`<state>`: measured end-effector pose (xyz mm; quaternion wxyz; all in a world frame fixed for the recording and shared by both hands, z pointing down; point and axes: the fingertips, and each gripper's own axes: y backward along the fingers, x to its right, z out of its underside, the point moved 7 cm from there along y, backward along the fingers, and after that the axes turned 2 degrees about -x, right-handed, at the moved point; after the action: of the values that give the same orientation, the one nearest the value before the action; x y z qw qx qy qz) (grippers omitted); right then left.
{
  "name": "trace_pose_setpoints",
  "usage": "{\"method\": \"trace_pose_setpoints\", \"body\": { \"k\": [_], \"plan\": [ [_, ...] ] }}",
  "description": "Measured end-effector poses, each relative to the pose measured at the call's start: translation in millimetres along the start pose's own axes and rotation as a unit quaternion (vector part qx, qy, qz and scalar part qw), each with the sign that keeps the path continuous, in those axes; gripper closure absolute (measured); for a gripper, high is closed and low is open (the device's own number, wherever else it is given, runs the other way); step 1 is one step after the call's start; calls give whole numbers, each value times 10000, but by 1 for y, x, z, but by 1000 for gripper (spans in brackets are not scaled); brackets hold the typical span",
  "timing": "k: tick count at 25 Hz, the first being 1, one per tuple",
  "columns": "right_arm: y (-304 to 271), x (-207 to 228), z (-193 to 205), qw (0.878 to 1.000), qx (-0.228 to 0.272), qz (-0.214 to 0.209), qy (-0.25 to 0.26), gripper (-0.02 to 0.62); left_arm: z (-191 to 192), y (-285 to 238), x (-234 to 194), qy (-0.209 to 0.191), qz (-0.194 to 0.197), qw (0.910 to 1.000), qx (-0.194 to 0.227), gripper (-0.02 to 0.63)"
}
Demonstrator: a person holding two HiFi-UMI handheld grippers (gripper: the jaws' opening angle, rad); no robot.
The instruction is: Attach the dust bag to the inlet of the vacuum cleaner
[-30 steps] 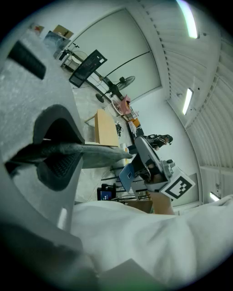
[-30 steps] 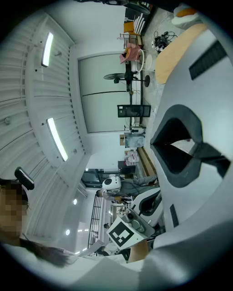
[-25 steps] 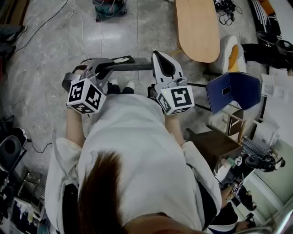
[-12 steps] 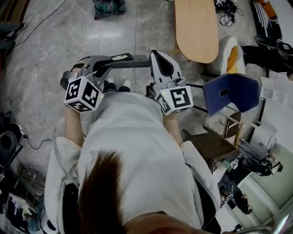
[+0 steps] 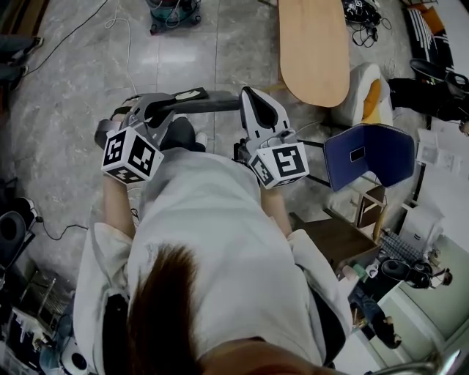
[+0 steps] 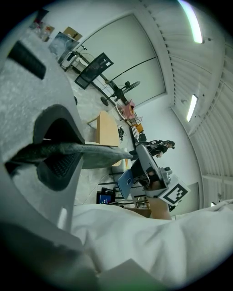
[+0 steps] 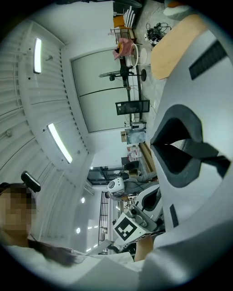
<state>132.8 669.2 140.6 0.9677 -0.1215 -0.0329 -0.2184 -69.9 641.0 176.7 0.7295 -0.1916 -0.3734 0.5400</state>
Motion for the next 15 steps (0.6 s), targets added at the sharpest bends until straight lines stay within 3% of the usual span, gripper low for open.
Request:
{"method": "trace_pose_setpoints", "body": {
  "k": [6, 15],
  "plan": [
    [-43, 17, -7, 9999, -138, -5, -2, 594, 11, -16, -41, 57, 1, 10000, 0, 568],
    [-134, 30, -47, 9999, -40, 67, -128, 594, 36, -31, -129, 34, 210, 9997, 107, 568]
  ]
}}
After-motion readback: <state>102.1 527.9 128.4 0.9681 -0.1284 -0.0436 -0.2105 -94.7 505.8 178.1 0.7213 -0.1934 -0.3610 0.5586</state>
